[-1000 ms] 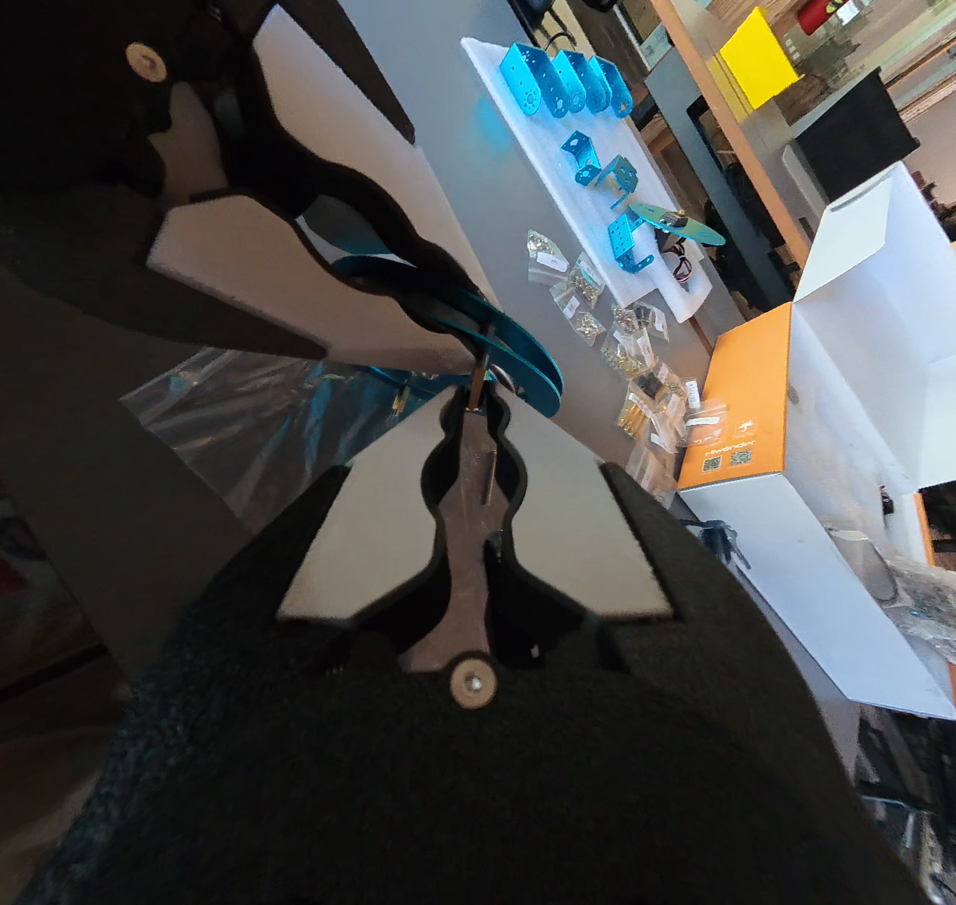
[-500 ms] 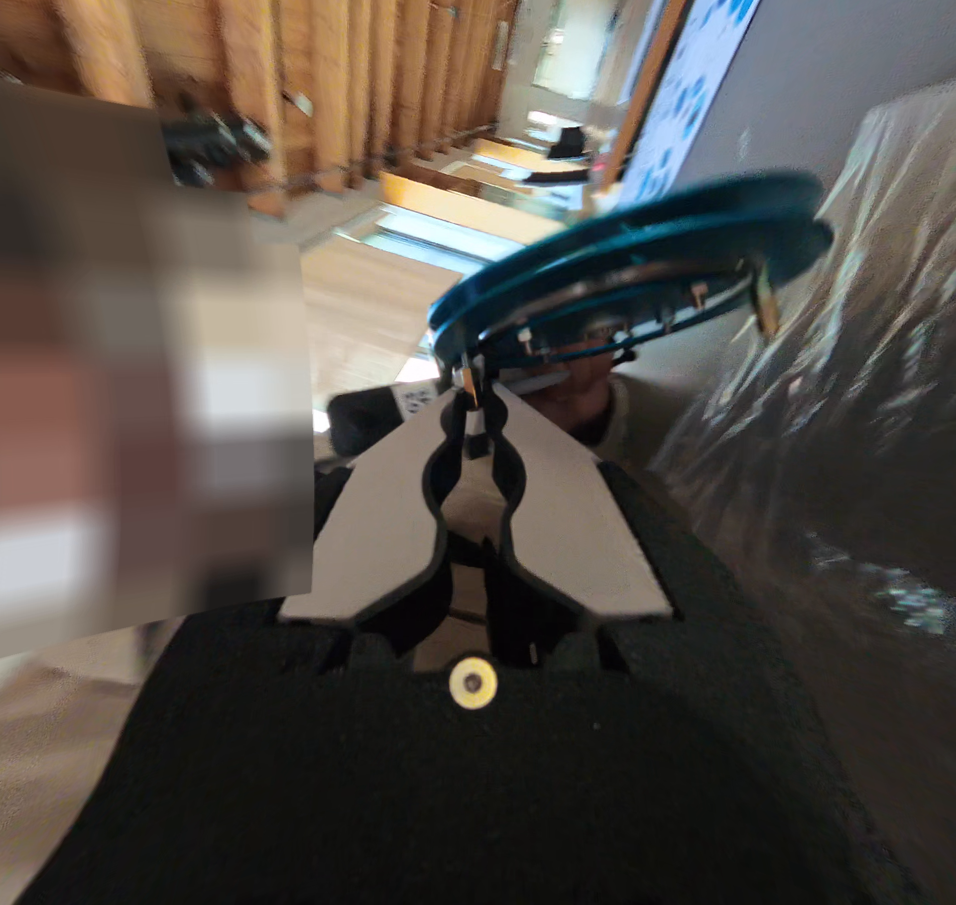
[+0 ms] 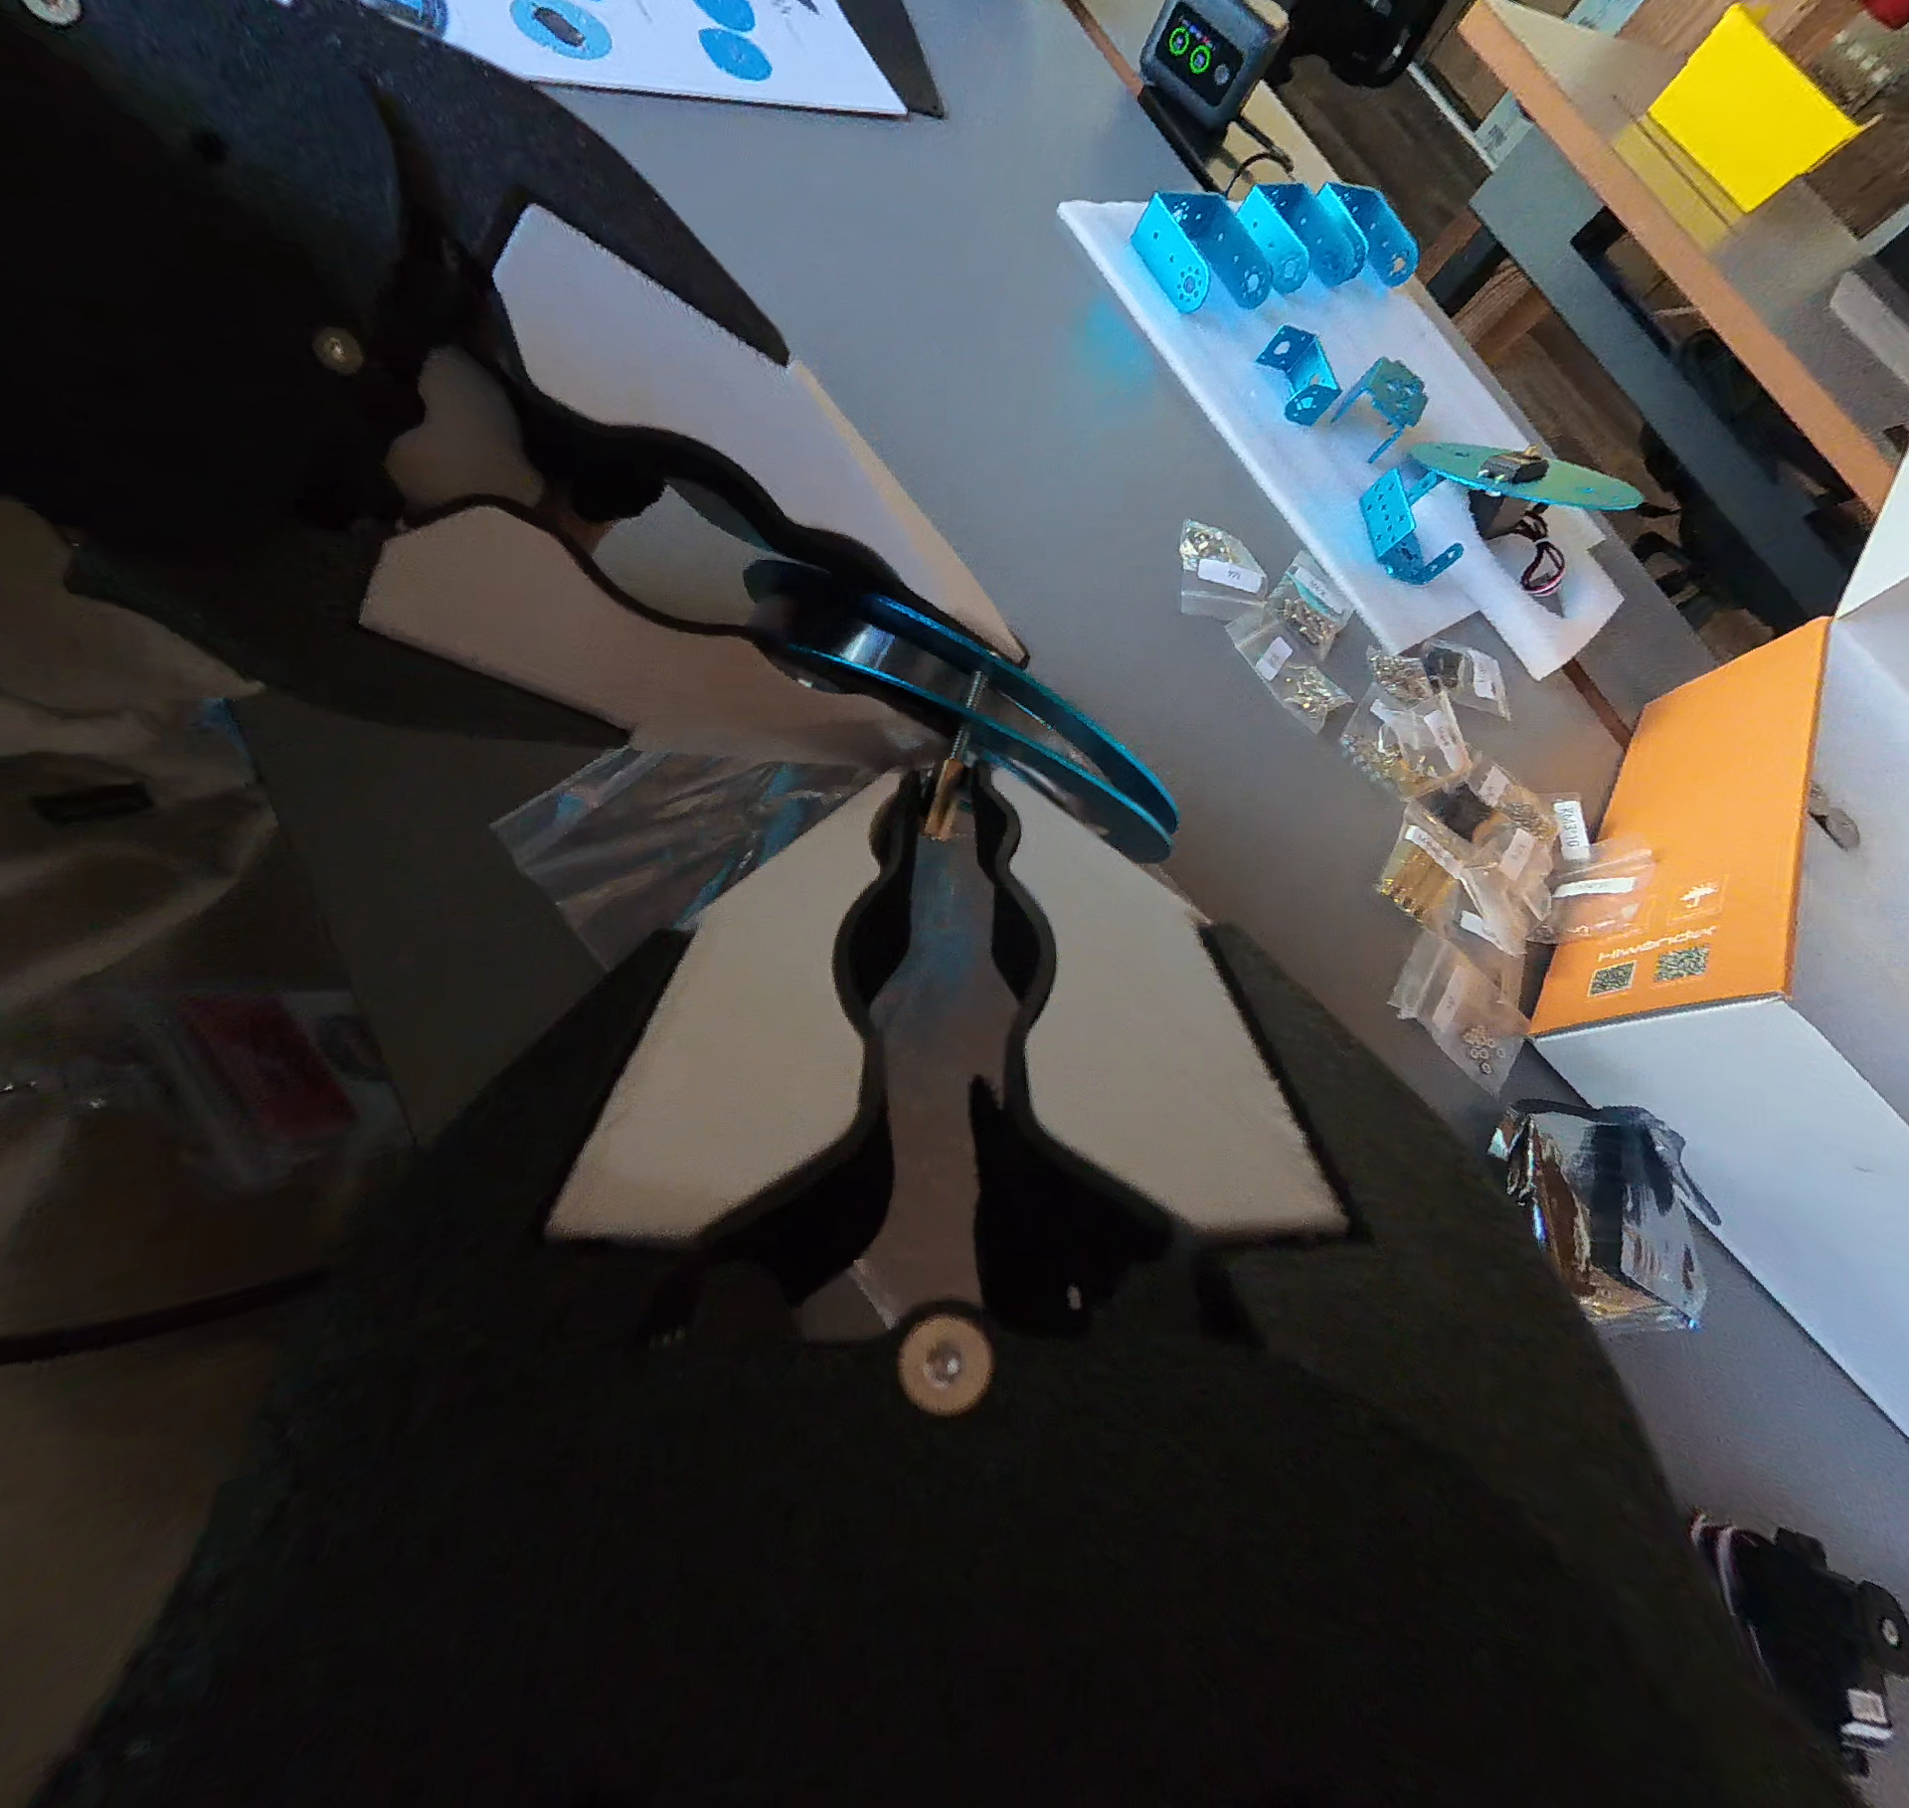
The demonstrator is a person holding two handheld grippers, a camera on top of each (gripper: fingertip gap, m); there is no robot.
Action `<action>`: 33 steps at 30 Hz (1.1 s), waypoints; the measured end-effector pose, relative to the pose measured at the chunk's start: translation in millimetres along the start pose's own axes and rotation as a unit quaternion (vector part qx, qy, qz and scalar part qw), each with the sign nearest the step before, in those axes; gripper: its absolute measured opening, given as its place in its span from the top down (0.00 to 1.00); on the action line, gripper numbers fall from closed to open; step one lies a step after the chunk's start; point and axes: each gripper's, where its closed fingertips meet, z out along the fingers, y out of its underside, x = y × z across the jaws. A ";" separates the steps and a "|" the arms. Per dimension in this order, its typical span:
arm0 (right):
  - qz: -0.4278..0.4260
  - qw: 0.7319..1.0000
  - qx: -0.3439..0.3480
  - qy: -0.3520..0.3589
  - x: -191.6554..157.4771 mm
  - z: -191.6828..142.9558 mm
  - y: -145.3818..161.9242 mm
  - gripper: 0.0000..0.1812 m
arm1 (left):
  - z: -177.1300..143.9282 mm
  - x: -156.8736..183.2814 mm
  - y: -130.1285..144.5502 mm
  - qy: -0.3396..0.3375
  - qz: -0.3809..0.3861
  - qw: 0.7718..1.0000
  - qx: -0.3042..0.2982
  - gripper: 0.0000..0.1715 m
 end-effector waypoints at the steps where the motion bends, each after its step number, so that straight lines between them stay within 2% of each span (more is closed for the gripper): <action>1: 0.000 1.000 -0.001 0.006 2.8 -0.2 0.2 0.92 | 0.2 -0.6 0.0 -0.002 -0.004 1.000 0.000 0.93; 3: 0.001 1.000 -0.025 -0.001 2.7 3.1 6.9 0.86 | 0.5 -0.9 0.5 -0.001 -0.012 1.000 -0.004 0.93; 5: 0.004 0.999 -0.027 -0.017 -2.0 5.8 7.5 0.96 | -0.1 -0.8 -0.3 -0.002 -0.019 1.000 -0.002 0.93; 7: 0.038 0.998 -0.032 -0.049 -4.4 6.8 9.1 0.96 | -1.1 -0.4 0.5 -0.001 -0.012 1.000 -0.002 0.93; 9: 0.127 0.984 -0.010 -0.127 -9.3 4.1 5.0 0.97 | -4.3 -0.8 -3.2 0.002 -0.022 1.000 0.016 0.93; 10: 0.204 0.960 0.006 -0.190 -12.9 0.9 0.8 0.97 | -6.3 -1.2 -6.1 0.005 -0.029 0.999 0.028 0.93; 11: 0.287 0.921 0.020 -0.261 -16.1 -3.0 -3.6 0.98 | -7.5 -1.4 -9.0 0.007 -0.034 0.999 0.038 0.93; 14: 0.464 0.774 0.034 -0.429 -21.0 -10.3 -5.8 0.98 | -6.7 2.3 -10.9 0.006 -0.014 0.999 0.043 0.93; 15: 0.518 0.703 0.042 -0.486 -21.7 -15.5 -9.3 0.98 | -8.7 2.6 -15.8 0.010 -0.025 0.998 0.057 0.92; 17: 0.599 0.524 0.070 -0.602 -20.7 -31.1 -21.5 0.98 | -13.6 0.4 -28.1 0.010 -0.025 0.996 0.082 0.92; 18: 0.620 0.463 0.081 -0.628 -20.1 -35.0 -26.7 0.98 | -13.4 -0.7 -28.9 0.004 -0.007 0.997 0.081 0.92; 19: 0.625 0.448 0.088 -0.633 -21.4 -36.2 -30.6 0.98 | -14.5 -1.7 -30.4 0.006 -0.011 0.996 0.090 0.92; 20: 0.614 0.467 0.093 -0.630 -22.5 -37.5 -32.5 0.98 | -15.8 -2.5 -32.1 0.011 -0.028 0.995 0.098 0.92; 21: 0.594 0.511 0.095 -0.614 -23.3 -36.2 -32.1 0.98 | -15.1 -2.7 -30.5 0.010 -0.026 0.996 0.090 0.92; 24: 0.502 0.684 0.089 -0.522 -21.6 -26.0 -22.9 0.98 | -9.4 -3.4 -21.3 -0.001 -0.014 0.998 0.062 0.92; 26: 0.439 0.771 0.084 -0.453 -19.4 -19.6 -17.1 0.97 | -6.6 -3.4 -17.2 0.011 -0.043 0.998 0.046 0.92; 28: 0.344 0.867 0.077 -0.353 -13.1 -7.9 -7.8 0.97 | -2.7 -4.0 -9.3 0.004 -0.040 0.999 0.016 0.92; 30: 0.254 0.925 0.059 -0.274 -8.9 -1.0 -0.7 0.96 | 0.1 -3.6 -3.2 0.001 -0.051 0.999 -0.003 0.92; 33: 0.168 0.964 0.056 -0.197 -4.2 4.7 -0.2 0.94 | 2.3 -6.2 3.0 0.005 -0.106 0.994 -0.022 0.92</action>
